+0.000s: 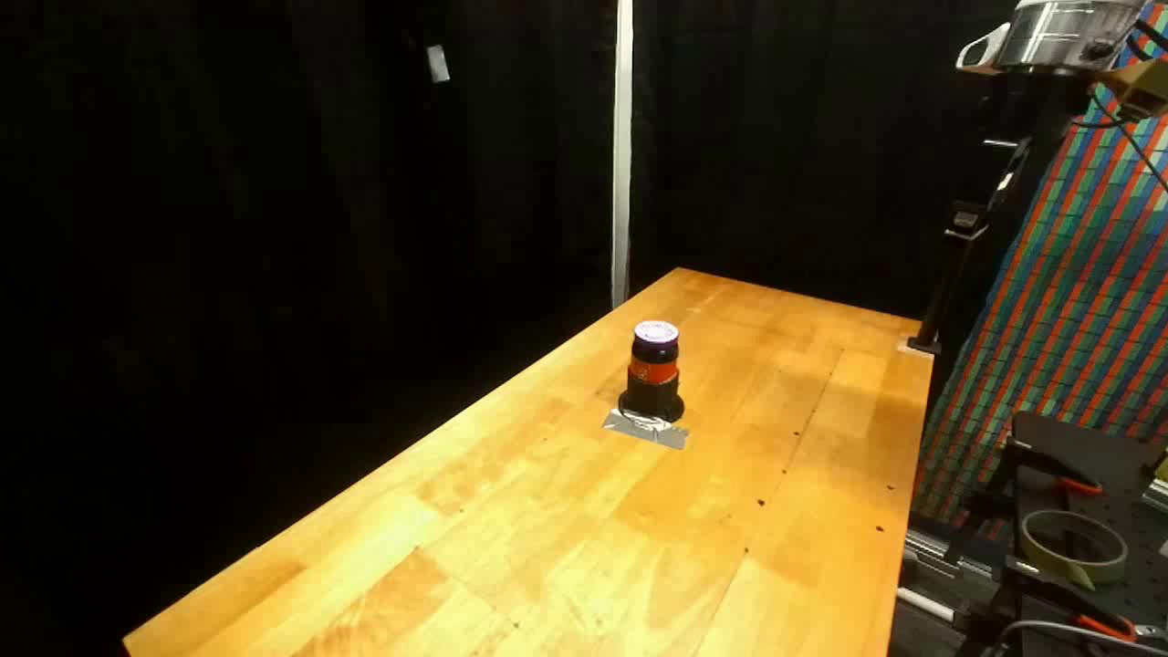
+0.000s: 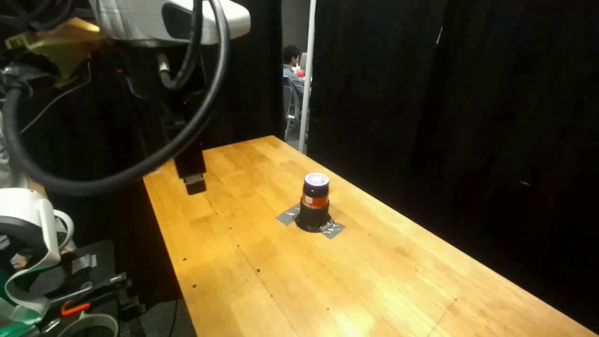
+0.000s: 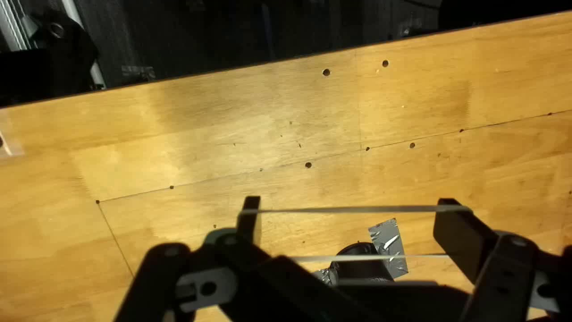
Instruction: Put the elastic around the bottle
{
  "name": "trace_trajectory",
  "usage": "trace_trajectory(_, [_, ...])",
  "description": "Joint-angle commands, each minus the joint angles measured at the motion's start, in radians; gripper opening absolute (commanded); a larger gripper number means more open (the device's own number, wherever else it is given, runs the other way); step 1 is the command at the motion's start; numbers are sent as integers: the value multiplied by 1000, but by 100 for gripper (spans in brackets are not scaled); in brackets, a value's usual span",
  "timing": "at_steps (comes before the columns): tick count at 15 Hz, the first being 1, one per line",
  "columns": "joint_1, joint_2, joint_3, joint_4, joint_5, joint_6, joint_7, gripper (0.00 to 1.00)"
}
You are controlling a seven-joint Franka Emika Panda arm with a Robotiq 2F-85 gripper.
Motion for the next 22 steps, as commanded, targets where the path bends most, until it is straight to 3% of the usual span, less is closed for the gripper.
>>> trace_trajectory(1, [-14, 0, 12, 4, 9, -3, -8, 100])
trace_trajectory(6, [-14, -3, 12, 5, 9, -3, -8, 100])
trace_trajectory(9, [4, 105, 109, 129, -33, -30, 72, 100])
trace_trajectory(15, [8, 438, 316, 448, -231, -90, 257, 100])
trace_trajectory(18, [40, 617, 328, 570, -293, -2, 253, 100])
trace_trajectory(22, [76, 862, 286, 754, -316, 99, 231, 100])
